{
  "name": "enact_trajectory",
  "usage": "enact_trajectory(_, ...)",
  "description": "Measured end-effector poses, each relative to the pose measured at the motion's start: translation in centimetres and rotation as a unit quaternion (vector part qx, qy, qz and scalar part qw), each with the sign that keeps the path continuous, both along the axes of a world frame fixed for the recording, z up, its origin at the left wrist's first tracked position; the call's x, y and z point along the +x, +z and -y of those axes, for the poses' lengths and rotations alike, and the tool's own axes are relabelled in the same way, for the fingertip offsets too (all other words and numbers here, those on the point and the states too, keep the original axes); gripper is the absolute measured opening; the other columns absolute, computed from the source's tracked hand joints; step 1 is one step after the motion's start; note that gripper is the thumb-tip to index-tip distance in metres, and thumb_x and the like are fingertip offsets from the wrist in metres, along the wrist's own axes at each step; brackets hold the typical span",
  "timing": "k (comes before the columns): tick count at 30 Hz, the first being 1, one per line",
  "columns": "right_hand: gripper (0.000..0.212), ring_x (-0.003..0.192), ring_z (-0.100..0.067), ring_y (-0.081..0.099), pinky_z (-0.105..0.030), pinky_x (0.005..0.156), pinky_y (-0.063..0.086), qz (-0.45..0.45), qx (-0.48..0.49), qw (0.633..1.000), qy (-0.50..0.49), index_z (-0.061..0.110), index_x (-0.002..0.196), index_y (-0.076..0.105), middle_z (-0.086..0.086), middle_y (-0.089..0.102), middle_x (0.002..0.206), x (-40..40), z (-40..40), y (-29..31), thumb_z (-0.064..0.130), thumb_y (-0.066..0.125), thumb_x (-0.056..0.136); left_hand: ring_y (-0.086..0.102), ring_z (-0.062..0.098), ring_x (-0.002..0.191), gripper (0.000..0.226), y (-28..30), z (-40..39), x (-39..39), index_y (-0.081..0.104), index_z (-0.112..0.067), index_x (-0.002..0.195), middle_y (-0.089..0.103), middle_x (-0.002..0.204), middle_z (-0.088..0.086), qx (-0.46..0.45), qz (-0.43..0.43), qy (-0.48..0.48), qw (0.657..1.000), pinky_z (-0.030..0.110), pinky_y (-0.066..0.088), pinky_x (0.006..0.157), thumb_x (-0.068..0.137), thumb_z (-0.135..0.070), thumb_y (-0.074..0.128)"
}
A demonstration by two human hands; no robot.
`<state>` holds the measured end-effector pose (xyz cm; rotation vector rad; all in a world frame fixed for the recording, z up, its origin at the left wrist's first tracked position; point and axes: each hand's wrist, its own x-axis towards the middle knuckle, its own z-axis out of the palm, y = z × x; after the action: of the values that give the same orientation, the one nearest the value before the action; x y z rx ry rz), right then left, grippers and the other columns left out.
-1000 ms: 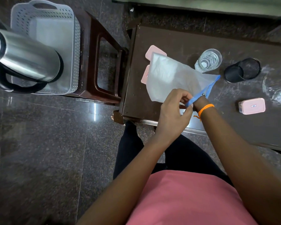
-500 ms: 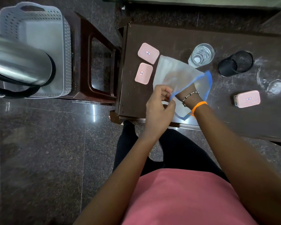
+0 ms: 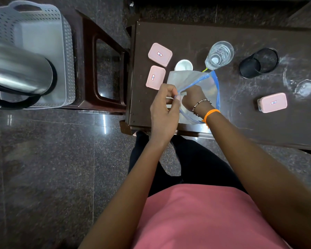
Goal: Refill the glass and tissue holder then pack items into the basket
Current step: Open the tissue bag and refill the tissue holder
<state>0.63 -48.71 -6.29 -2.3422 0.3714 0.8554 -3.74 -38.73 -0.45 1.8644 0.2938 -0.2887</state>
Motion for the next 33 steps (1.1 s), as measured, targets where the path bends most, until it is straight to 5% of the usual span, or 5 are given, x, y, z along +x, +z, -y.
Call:
enact_trajectory(9,0.031,0.115,-0.031,0.053,-0.028,0.094,0.039,0.009,-0.018,0.999,0.030,0.010,0.111,0.066,-0.015,0.064,0.120,0.1,0.6,1.5,0.001,0.048,0.087,0.054,0.011,0.077,0.023,-1.1,-0.4,-0.2,0.055,-0.018,0.082,0.055,0.084,-0.004,0.040,0.021,-0.003,0.999,0.016,0.043,0.070,0.083,0.003,0.047)
enact_trajectory(14,0.014,0.091,-0.019,0.045,-0.008,0.068,0.035,-0.029,0.054,0.998,-0.014,0.018,0.084,0.060,0.010,0.051,0.072,-0.3,1.2,3.3,0.013,0.049,0.091,0.049,0.000,0.081,0.035,-1.8,-0.8,0.5,0.068,-0.008,0.079,0.045,0.091,-0.003,0.117,-0.003,-0.006,0.993,0.000,0.036,0.073,0.083,0.011,0.040)
enact_trajectory(19,0.035,0.098,-0.025,0.053,-0.038,0.096,0.040,-0.089,0.063,0.993,0.048,-0.009,0.114,0.056,-0.025,0.061,0.111,-0.9,1.1,5.5,0.015,0.049,0.090,0.045,0.012,0.087,0.037,-2.3,-0.1,1.6,0.068,-0.004,0.096,0.037,0.095,0.002,0.168,-0.035,-0.048,0.984,0.005,0.034,0.073,0.082,0.014,0.039)
enact_trajectory(29,0.024,0.090,-0.016,0.047,-0.004,0.065,0.036,-0.006,0.171,0.985,0.033,-0.001,0.104,0.061,-0.004,0.055,0.095,-0.9,2.0,6.5,-0.004,0.052,0.082,0.046,0.013,0.087,0.029,-2.3,-0.2,2.7,0.068,-0.002,0.093,0.039,0.098,0.002,0.209,0.023,-0.124,0.970,0.015,0.037,0.077,0.082,0.009,0.043)
enact_trajectory(33,0.039,0.115,-0.027,0.052,-0.024,0.096,0.039,0.027,0.015,0.999,0.037,0.012,0.118,0.060,-0.012,0.061,0.120,-0.2,3.8,4.3,-0.002,0.047,0.084,0.044,0.006,0.086,0.040,-2.1,0.4,2.5,0.069,-0.008,0.101,0.040,0.100,0.000,0.207,0.034,-0.166,0.964,0.006,0.034,0.076,0.076,0.011,0.043)
